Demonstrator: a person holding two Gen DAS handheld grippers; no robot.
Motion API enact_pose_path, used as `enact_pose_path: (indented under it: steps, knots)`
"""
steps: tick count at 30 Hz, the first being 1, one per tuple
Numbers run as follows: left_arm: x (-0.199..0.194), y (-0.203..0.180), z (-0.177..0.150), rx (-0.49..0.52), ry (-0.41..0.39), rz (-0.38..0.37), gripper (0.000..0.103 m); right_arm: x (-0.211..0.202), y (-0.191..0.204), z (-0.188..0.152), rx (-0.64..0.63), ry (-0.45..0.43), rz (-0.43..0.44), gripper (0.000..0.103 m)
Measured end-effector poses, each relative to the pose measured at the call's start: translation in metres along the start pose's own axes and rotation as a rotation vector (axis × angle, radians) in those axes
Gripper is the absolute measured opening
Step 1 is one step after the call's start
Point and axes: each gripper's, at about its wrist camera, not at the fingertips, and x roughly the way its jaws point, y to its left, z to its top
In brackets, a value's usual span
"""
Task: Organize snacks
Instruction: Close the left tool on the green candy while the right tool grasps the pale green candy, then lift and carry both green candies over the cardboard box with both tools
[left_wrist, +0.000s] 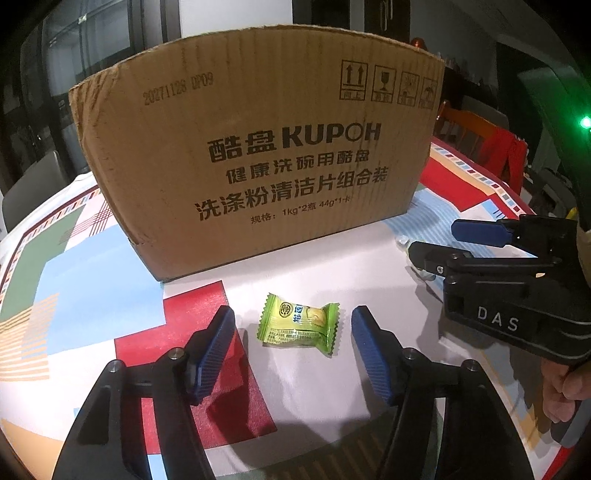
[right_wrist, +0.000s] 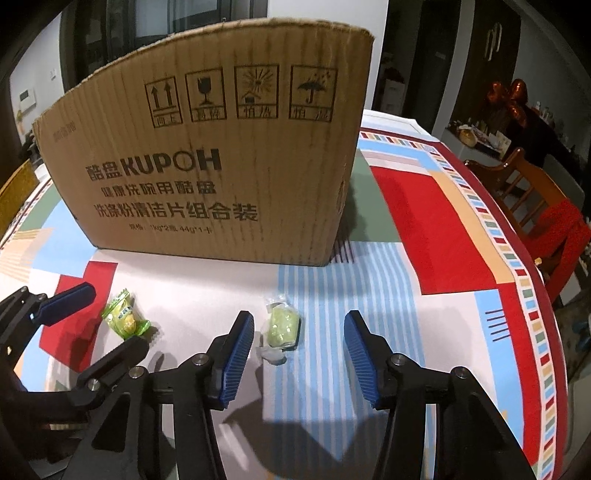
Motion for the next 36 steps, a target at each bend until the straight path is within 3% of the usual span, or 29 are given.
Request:
enact_pose_path:
  steps: [9, 19, 22, 36]
  knots:
    - [0.009, 0.0, 0.0, 0.005, 0.029, -0.007, 0.057, 0.005, 0.004, -0.001, 0.009, 0.029, 0.014, 0.039]
    - [0.011, 0.006, 0.001, -0.003, 0.044, -0.019, 0.053, 0.011, 0.001, 0.002, 0.012, 0.036, 0.019, 0.032]
    - [0.009, 0.008, 0.0, -0.004, 0.039, -0.016, 0.041, 0.01, 0.002, 0.002, 0.021, 0.042, 0.036, 0.02]
    - [0.001, 0.018, 0.001, -0.055, 0.028, 0.014, 0.028, 0.011, -0.001, 0.005, 0.047, 0.049, 0.05, 0.02]
